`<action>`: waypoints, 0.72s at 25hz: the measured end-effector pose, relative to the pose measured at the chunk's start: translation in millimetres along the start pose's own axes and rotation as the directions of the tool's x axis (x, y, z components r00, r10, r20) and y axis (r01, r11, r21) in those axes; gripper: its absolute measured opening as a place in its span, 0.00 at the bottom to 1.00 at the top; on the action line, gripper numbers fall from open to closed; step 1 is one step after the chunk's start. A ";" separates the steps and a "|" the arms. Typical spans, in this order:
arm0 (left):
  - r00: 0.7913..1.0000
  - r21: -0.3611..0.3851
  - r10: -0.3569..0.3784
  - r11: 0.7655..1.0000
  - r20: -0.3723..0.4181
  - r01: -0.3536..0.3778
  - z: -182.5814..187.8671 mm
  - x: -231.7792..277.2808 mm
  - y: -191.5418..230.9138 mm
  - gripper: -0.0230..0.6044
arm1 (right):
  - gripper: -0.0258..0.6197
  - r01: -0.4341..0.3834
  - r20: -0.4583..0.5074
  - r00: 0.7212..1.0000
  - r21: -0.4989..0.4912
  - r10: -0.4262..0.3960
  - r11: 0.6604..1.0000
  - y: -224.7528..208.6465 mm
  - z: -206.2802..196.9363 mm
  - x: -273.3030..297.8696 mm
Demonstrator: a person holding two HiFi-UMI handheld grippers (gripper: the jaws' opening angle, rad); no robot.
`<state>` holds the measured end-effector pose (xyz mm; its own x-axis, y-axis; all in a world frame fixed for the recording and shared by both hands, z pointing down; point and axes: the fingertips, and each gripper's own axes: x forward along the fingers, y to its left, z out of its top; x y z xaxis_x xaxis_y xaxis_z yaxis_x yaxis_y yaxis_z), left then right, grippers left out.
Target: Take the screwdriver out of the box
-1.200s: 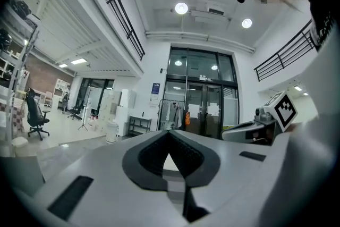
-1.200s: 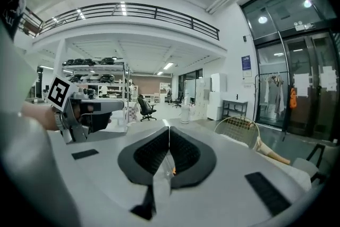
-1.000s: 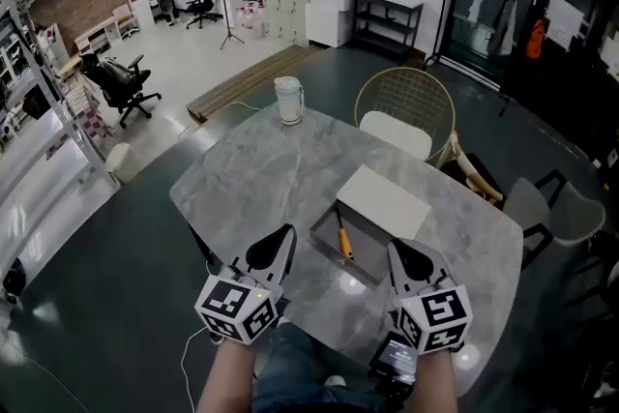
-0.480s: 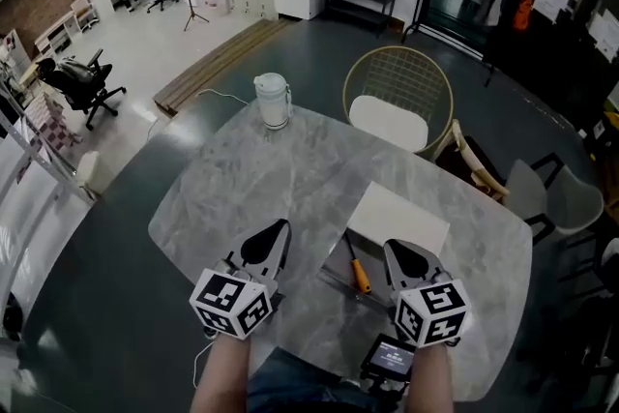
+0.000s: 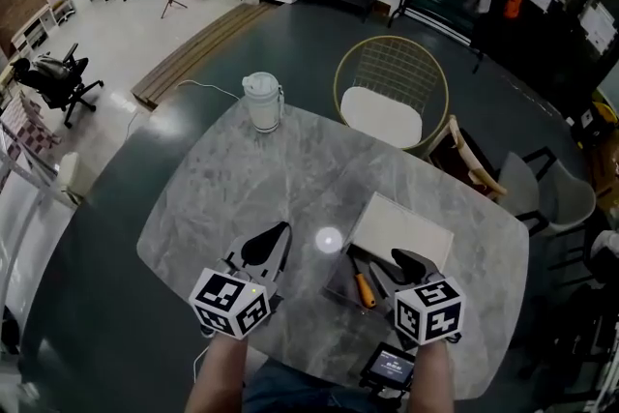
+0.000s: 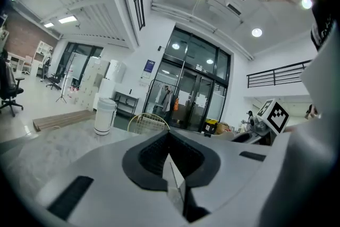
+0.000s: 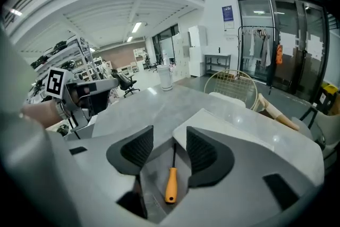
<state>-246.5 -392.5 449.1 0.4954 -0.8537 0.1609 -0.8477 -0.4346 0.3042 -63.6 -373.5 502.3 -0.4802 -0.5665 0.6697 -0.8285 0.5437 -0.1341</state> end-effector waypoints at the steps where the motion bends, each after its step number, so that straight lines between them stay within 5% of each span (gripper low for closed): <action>1: 1.000 -0.005 0.001 1.000 -0.006 -0.001 -3.5 1.0 0.4 0.06 | 0.36 -0.002 -0.019 1.000 -0.005 0.002 1.000 -0.4 -5.0 1.6; 18: 0.986 -0.060 0.043 0.997 -0.163 -0.054 -72.8 -2.1 -1.0 0.06 | 0.31 -0.054 -0.334 0.940 0.053 0.069 0.997 3.0 -107.9 52.2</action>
<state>-232.9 -369.3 516.8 0.4827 -0.8132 0.3251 -0.8601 -0.3703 0.3507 -60.1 -334.6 615.7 -0.4122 -0.2880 0.8644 -0.8151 0.5404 -0.2086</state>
